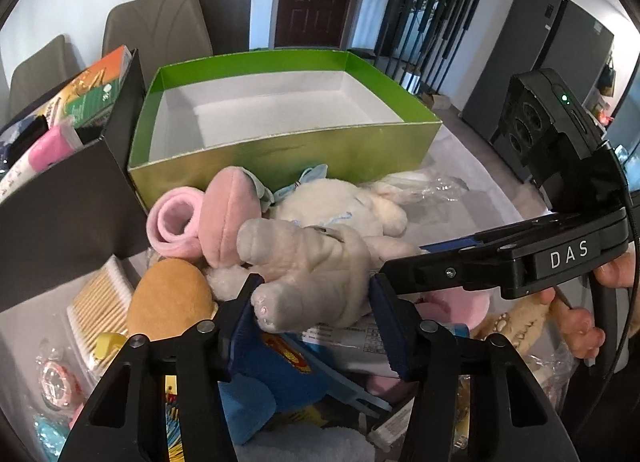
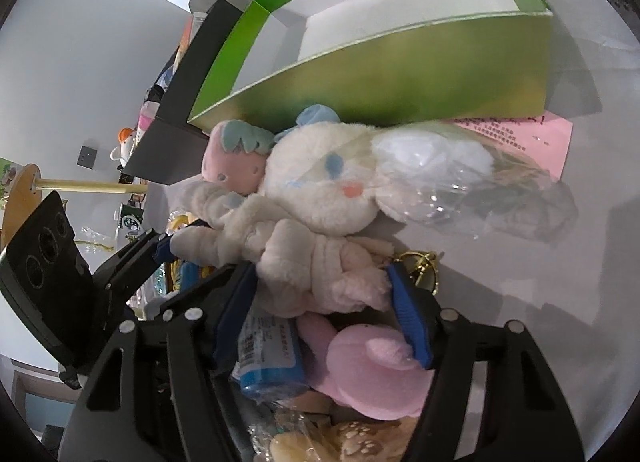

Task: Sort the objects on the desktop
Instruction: 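Close both tools on the beige plush bear in a plastic bag, then lift the beige plush bear off the pile with both tools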

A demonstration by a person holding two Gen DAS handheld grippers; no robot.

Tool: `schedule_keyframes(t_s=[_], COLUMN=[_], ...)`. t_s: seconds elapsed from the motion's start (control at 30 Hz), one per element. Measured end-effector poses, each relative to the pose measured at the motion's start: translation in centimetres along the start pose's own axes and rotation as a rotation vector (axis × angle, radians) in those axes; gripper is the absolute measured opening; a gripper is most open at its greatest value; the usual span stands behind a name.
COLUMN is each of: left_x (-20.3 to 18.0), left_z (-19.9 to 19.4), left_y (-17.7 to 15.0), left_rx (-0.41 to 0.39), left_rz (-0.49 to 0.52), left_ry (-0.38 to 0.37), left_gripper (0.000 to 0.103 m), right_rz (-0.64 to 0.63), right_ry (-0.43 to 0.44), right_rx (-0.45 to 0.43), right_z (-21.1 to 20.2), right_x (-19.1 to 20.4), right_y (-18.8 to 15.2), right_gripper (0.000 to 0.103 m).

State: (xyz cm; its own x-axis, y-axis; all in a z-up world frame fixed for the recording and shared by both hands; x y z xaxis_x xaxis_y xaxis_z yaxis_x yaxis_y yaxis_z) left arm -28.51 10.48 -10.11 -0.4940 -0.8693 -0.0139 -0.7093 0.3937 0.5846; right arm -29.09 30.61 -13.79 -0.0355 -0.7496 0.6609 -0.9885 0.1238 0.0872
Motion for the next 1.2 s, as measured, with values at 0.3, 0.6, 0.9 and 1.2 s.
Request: schedule_keyframes(t_s=[0.3,0.6,0.9,1.2], left_x=[0.4,0.4,0.5,0.5], left_z=[-1.4,-4.0,-6.9,-11.2], left_y=[0.6,1.6,1.9,2.0], left_rx=[-0.036,-0.088,-0.131,-0.183], left_rz=[-0.001,0.005,0.011,0.019], left_ry=[0.021,0.057,0.078,0.119], left_gripper=[0.055,0.055,0.055,0.055], right_rz=[-0.025,-0.068,-0.089,-0.135], right_ry=[0.032,0.042,0.052,0.066], right_rx=[-0.048,-0.103,-0.140,-0.178], right_z=[-1.6,-3.5,-5.2,-7.2], right_x=[1.7,4.1,6.1,9.4], right_y=[-0.7,-1.7,-2.6,-4.3], right_gripper=[0.064,0.064,0.064,0.064])
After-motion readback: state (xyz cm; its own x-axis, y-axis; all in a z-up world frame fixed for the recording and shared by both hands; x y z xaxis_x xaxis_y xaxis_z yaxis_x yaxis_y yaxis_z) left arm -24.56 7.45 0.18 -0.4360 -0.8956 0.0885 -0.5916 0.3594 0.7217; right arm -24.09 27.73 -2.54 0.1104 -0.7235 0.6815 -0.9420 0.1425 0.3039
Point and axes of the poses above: each gripper's, at about its wrist camera, not at the fingertips, and z roughly the way its jaws point, x to its left, y to its top, the point moved 4 cm from there along z, roughly the way its jaws point, and after that the axes turned 14 degrees about z, right-handed, at the moved point
